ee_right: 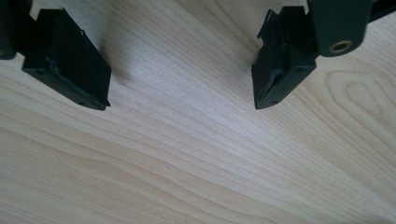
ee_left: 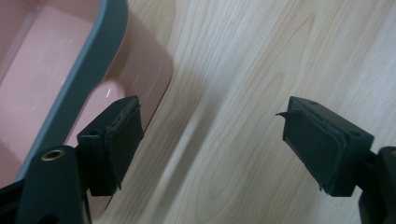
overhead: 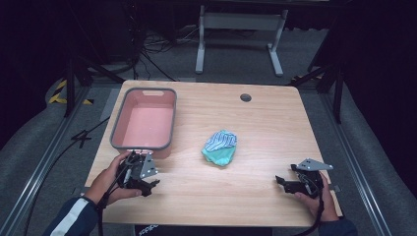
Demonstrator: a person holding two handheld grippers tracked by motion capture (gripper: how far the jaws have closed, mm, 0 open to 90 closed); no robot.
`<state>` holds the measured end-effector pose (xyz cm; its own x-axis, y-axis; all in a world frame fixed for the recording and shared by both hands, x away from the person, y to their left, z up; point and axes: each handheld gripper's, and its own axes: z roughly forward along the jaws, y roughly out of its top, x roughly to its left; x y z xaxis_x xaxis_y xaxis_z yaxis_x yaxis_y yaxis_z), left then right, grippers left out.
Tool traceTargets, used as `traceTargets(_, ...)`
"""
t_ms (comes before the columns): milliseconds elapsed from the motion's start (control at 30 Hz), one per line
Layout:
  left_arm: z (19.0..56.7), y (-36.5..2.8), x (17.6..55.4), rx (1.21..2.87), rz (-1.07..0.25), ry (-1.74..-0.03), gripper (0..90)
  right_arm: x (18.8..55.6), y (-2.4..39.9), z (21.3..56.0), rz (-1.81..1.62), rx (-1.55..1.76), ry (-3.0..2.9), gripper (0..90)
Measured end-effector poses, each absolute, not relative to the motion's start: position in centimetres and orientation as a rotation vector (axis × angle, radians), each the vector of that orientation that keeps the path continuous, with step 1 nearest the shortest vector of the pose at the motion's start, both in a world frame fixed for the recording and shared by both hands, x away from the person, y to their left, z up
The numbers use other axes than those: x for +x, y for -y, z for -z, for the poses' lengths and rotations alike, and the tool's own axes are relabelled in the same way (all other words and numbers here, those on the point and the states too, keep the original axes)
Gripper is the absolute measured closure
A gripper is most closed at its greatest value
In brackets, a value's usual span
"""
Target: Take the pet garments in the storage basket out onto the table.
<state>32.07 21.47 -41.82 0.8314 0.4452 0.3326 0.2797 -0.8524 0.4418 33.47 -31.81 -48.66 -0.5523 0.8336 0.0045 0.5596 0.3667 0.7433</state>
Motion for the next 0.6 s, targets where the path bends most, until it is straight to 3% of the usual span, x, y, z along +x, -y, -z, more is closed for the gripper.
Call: traceTargets(600,44.6,-27.7,32.2,2.512,-0.57,-0.723,19.5,33.5,31.8,48.7,-1.01,1.217,-2.26,20.2)
